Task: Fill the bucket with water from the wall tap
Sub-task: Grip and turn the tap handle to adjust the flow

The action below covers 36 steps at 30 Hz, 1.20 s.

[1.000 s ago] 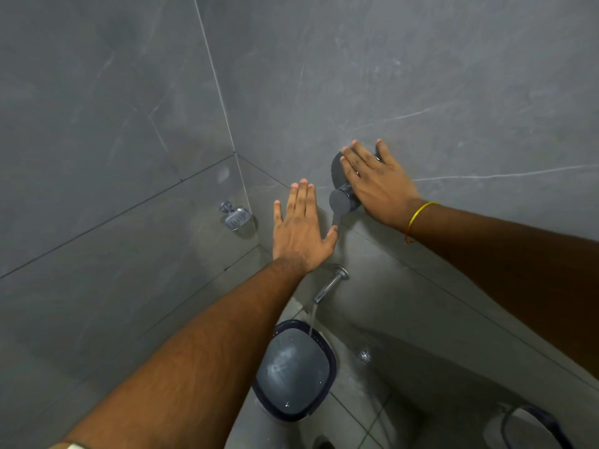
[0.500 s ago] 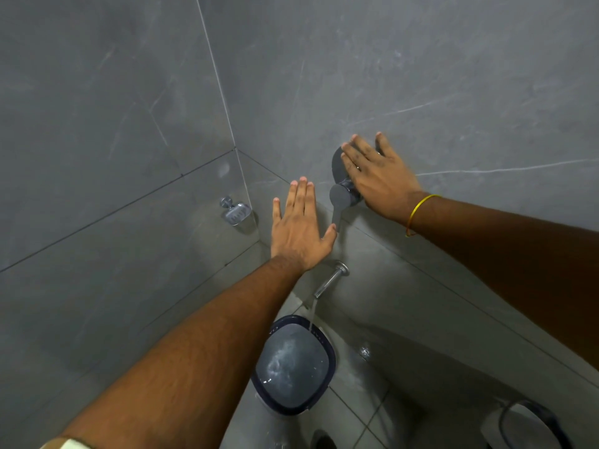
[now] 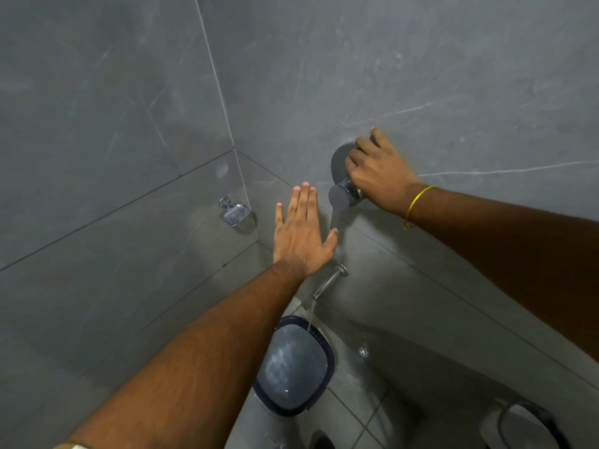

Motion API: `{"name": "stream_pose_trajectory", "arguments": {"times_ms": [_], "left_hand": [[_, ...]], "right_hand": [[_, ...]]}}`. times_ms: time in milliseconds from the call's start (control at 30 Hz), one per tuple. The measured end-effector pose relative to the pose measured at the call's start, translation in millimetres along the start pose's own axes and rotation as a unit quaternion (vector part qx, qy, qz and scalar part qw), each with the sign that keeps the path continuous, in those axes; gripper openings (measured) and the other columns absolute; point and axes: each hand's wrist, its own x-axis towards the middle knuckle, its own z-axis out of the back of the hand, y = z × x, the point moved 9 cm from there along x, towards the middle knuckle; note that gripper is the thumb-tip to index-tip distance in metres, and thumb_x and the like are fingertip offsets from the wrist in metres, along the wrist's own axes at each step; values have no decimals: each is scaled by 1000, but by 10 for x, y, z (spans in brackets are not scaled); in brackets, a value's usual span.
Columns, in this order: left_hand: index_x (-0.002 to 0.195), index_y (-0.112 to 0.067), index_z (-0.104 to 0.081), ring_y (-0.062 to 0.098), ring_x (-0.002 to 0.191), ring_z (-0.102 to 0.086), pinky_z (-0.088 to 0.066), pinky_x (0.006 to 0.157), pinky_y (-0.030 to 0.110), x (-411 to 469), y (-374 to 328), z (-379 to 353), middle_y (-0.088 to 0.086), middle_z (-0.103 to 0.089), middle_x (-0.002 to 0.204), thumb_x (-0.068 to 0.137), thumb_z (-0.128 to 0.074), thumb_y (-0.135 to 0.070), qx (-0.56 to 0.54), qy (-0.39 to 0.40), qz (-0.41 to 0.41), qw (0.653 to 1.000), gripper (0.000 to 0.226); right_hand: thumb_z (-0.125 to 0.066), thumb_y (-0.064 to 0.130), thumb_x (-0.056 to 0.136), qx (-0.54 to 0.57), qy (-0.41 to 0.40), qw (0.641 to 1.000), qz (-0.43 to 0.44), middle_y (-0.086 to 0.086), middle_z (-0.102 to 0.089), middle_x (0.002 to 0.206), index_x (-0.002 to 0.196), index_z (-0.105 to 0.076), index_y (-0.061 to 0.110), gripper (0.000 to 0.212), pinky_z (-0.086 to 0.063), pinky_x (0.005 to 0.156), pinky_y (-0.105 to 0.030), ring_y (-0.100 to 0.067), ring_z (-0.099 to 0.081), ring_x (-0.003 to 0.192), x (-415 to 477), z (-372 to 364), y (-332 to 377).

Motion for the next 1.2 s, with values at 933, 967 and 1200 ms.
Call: {"name": "stream_pose_trajectory", "arguments": {"times_ms": [933, 967, 1200], "left_hand": [[166, -8, 1, 25, 163, 5, 1, 128, 56, 38, 86, -22, 12, 2, 177, 97, -35, -65, 4, 3, -6, 1000, 96], [166, -8, 1, 25, 163, 5, 1, 128, 56, 33, 101, -21, 12, 2, 177, 97, -34, -65, 5, 2, -5, 1000, 96], [166, -9, 3, 25, 163, 7, 0, 130, 56, -30, 199, -10, 12, 4, 177, 98, -32, -64, 26, 0, -6, 1000, 94]], "right_hand": [[-64, 18, 86, -208, -20, 964, 165, -1, -76, 87, 85, -75, 22, 12, -49, 78, -35, -24, -69, 82, 153, 120, 108], [-60, 15, 89, -203, -15, 964, 170, -3, -76, 92, 92, -76, 21, 17, -49, 81, -37, -25, -69, 86, 168, 104, 113], [-54, 11, 97, -137, 59, 982, 116, 2, -74, 92, 94, -72, 24, 22, -37, 79, -34, -18, -66, 84, 158, 0, 81]]}}
